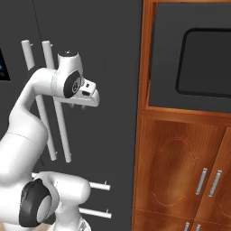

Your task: Retrieve the tangerine and kiwi from the fridge and place them into the bowl on the dining table.

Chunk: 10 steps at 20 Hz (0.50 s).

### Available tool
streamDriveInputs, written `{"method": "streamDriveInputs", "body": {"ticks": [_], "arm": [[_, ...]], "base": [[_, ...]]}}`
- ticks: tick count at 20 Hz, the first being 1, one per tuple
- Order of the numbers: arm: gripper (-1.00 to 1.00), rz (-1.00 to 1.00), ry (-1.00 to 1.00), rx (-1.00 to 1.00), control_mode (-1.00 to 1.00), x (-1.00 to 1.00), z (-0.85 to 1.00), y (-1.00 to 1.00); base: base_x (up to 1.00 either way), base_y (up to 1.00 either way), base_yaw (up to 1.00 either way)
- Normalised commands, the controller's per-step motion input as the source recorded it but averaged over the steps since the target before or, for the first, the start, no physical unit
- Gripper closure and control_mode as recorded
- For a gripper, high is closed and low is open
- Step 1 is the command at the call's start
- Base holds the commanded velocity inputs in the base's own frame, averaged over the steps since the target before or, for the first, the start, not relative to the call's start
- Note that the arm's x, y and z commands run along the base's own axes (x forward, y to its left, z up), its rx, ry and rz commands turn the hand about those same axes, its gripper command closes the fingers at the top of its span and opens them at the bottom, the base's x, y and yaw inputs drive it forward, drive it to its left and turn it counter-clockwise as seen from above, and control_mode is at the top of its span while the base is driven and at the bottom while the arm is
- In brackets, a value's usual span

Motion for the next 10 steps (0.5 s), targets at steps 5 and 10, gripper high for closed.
{"method": "streamDriveInputs", "body": {"ticks": [5, 10], "arm": [[-1.00, 0.00, 0.00, 0.00, -1.00, -0.17, 0.00, 0.00], [-1.00, 0.00, -0.19, 0.00, -1.00, -0.65, -0.03, 0.00]], "base": [[0.00, 0.00, 0.00], [0.00, 0.00, 0.00]]}}
